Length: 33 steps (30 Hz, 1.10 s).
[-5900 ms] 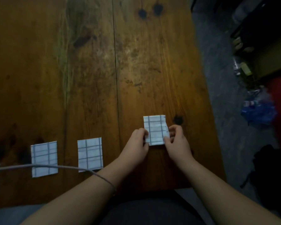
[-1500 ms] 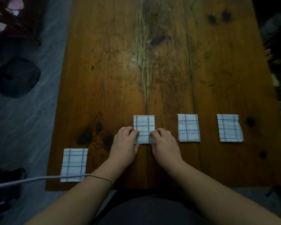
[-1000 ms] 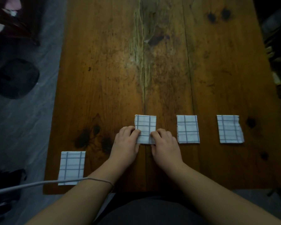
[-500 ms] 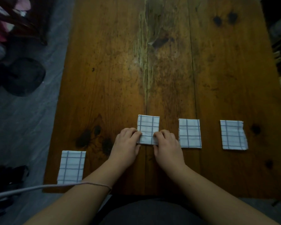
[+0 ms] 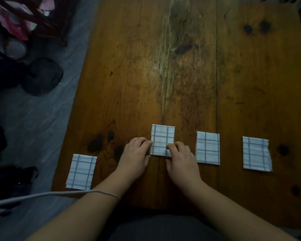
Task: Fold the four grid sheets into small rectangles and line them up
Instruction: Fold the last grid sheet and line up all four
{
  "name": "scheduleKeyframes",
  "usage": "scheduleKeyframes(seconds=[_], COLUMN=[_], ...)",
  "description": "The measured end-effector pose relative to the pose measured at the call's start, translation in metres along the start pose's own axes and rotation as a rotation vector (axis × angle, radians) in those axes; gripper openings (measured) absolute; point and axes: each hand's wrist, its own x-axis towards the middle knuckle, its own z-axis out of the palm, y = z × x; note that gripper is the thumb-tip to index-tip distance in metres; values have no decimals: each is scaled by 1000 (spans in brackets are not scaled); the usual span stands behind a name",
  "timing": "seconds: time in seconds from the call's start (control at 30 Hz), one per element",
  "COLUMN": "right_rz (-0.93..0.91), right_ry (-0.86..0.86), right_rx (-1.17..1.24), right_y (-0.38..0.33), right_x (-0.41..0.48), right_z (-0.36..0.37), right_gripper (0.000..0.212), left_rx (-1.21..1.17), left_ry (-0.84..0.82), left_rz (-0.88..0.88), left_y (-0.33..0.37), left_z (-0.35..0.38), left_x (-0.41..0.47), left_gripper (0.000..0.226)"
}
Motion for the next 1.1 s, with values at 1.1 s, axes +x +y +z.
scheduleKeyframes(seconds=[1.1], right_rz=[-2], right_ry=[-48], right_rx=[-94], right_y=[-246], right_x=[-50], right_z=[120], right_gripper=[38], left_rx=[52], left_ry=[-104], left_rz=[170], left_y=[-248], left_z=[-58], left_x=[-123], left_gripper=[53])
